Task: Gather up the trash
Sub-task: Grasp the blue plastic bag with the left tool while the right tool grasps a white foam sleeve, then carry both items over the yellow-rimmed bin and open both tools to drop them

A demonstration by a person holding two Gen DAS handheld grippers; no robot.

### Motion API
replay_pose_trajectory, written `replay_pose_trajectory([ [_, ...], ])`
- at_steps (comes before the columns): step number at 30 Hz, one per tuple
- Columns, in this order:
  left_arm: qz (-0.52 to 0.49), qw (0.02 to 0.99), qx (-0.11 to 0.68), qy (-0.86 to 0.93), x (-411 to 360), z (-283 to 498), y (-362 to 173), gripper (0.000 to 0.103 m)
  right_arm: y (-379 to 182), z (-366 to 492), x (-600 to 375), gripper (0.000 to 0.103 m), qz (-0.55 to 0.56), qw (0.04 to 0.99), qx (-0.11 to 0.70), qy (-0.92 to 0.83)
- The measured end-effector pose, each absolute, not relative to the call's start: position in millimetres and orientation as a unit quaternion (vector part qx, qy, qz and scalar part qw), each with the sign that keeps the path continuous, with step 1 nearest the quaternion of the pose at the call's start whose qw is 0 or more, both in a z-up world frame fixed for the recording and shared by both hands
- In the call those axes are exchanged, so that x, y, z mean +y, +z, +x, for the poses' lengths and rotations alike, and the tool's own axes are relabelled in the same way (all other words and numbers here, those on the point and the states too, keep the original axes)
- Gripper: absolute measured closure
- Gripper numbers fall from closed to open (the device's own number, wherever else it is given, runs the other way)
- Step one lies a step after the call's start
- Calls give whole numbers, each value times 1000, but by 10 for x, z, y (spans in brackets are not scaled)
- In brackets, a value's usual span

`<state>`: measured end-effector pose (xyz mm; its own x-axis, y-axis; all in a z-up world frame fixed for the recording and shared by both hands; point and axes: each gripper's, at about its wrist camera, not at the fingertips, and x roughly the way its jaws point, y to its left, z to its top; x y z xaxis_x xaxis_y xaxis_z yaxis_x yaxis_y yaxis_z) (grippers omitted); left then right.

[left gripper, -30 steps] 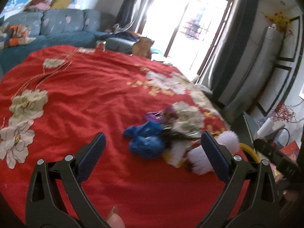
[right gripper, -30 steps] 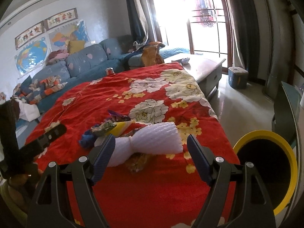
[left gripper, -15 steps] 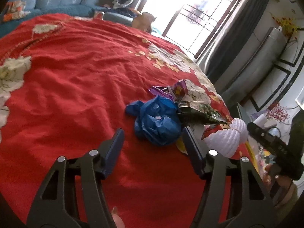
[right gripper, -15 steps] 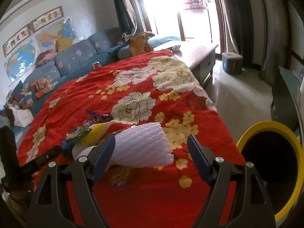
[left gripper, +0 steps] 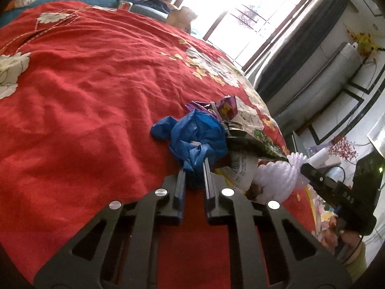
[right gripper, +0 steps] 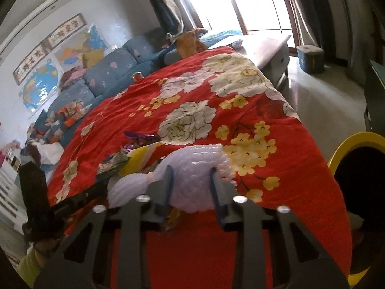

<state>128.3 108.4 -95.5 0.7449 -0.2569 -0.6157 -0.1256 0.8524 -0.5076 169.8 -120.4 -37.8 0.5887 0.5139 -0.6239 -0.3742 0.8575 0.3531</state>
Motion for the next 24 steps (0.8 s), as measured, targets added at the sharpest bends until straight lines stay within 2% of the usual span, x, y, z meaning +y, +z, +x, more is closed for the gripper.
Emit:
replay_pose_trajectory([
  [2,-269,897,350,-33,1115,1250,-930,98,-346,1638,-1211,85,90,888,373,254],
  [7,-254,910,327,-10,1222,1133,-781,98,-252,1472,-1272,87,83,894,357,258],
  [15,-237,928,286,0,1275,986,-459,98,-70,1258,-1355,87,70,905,328,261],
  [24,-218,939,262,-39,1000,922,-187,98,110,1178,-1597,87,77,921,299,239],
])
